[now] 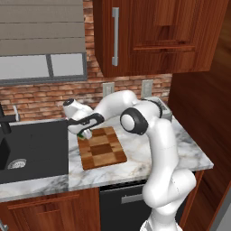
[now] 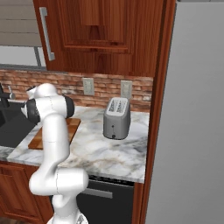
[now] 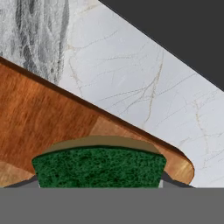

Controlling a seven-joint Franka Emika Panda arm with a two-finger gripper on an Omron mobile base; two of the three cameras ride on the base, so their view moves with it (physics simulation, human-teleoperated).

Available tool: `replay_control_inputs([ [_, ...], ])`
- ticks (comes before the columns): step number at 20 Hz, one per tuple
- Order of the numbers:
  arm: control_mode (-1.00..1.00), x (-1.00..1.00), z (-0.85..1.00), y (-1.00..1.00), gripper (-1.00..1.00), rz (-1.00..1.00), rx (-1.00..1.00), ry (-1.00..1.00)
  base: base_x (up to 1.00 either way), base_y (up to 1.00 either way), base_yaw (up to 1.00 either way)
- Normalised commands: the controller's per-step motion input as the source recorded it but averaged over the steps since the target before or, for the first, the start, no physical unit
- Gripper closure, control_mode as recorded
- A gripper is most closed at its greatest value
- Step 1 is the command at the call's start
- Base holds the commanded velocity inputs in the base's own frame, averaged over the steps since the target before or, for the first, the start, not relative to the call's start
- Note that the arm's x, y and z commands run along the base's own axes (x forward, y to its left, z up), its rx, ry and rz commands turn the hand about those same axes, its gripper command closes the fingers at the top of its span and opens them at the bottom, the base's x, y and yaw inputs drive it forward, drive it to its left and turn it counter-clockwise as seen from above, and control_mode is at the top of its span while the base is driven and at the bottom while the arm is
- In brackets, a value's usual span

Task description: Pick up the sponge from the counter and clean the cutting board by briefly scrubbing or pressing down on the cutting board. Once finished, release the sponge.

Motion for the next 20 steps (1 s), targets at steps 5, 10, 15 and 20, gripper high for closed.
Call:
replay_control_inputs([
  [5,-1.00,-0.60,-0.24,-0.06,1.00,0.00,0.05,0.00,0.00,0.00,0.00],
  [10,-1.00,-0.65,-0.17,-0.05,1.00,0.00,0.07,0.12,0.00,0.00,0.00],
  [15,-1.00,-0.66,-0.26,-0.08,1.00,0.00,0.05,0.11,0.00,0.00,0.00],
  [20,-1.00,-0.72,-0.27,-0.14,1.00,0.00,0.04,0.07,0.00,0.00,0.00],
])
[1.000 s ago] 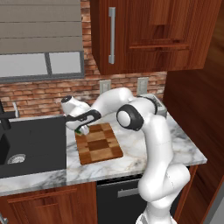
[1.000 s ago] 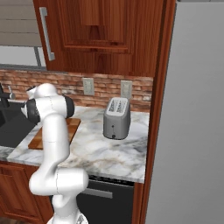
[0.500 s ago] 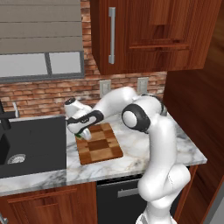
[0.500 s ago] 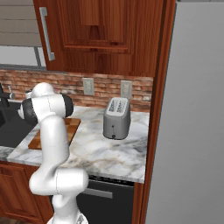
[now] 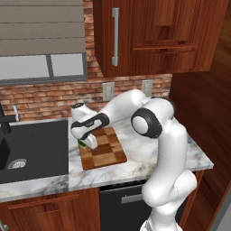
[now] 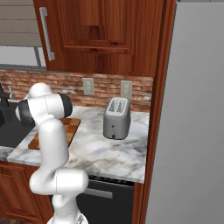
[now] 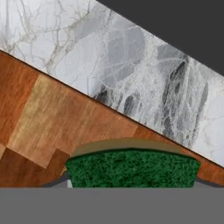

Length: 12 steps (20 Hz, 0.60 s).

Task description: Pick up the sponge from the counter and clean the cutting board by briefly scrubbing or pressing down on the cutting board. Once finished, release the sponge.

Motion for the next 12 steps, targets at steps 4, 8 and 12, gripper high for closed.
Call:
replay_control_inputs([
  [4,-1.00,-0.76,-0.25,-0.12,1.00,0.00,0.00,0.06,0.00,0.00,0.00],
  [8,-1.00,-0.87,-0.36,-0.21,1.00,0.00,0.00,0.00,0.00,0.00,0.00],
  [12,-1.00,-0.87,-0.38,-0.22,1.00,0.00,0.01,0.00,0.00,0.00,0.00],
])
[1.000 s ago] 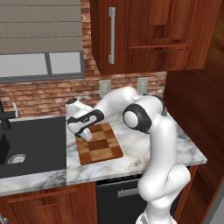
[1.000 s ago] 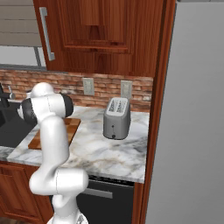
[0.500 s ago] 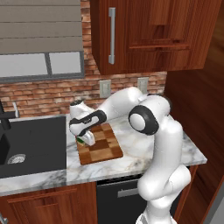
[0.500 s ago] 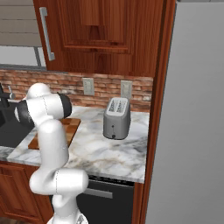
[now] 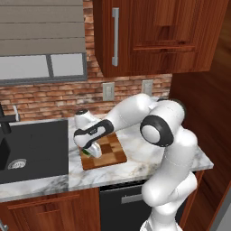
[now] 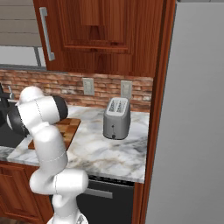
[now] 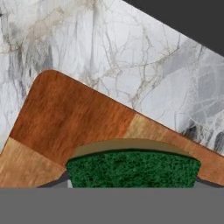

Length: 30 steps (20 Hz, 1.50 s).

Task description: Pick up the sponge from the counter and clean the cutting board by briefly scrubbing or pressing down on the cutting board. Once finished, release the sponge.

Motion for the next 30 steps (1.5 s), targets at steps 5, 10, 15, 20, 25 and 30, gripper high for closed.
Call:
replay_control_inputs([
  [5,-1.00,-0.87,-0.39,-0.24,1.00,0.00,0.01,0.00,0.00,0.00,0.00],
  [10,-1.00,-0.86,-0.44,-0.28,1.00,0.00,0.00,0.00,0.00,0.00,0.00],
  [15,-1.00,-0.69,-0.43,-0.38,1.00,0.00,0.00,0.00,0.00,0.00,0.00],
  [20,-1.00,-0.09,-0.03,-0.81,1.00,0.00,0.06,-0.02,0.00,0.00,0.00],
  [25,-1.00,0.06,0.18,-0.99,1.00,0.00,0.15,-0.02,0.00,0.00,0.00],
  [30,-1.00,0.25,0.06,-0.97,1.00,0.00,0.11,0.00,0.00,0.00,0.00],
])
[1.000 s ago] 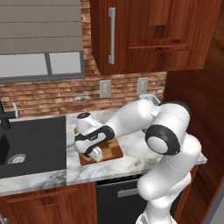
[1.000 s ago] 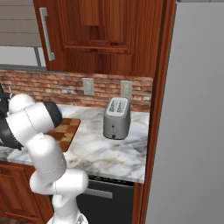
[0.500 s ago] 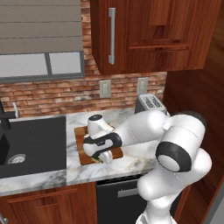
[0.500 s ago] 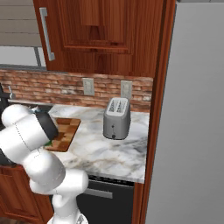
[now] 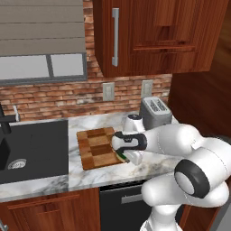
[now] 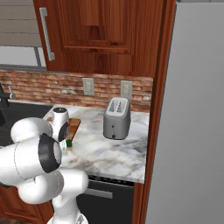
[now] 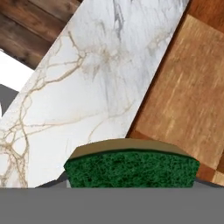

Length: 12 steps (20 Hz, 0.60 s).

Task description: Pick up the sponge from the counter and clean the cutting board by briefly scrubbing or pressing down on the cutting board. Once finished, release the sponge.

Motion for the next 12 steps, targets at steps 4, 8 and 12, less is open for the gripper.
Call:
replay_control_inputs([
  [4,-1.00,0.27,0.00,-0.85,1.00,0.00,0.04,0.00,0.00,0.00,0.00],
  [8,-1.00,0.27,0.00,-0.65,1.00,-0.02,0.00,0.02,0.00,0.00,0.00],
  [12,-1.00,0.35,-0.05,-0.43,1.00,-0.02,0.00,0.11,0.00,0.00,0.00],
])
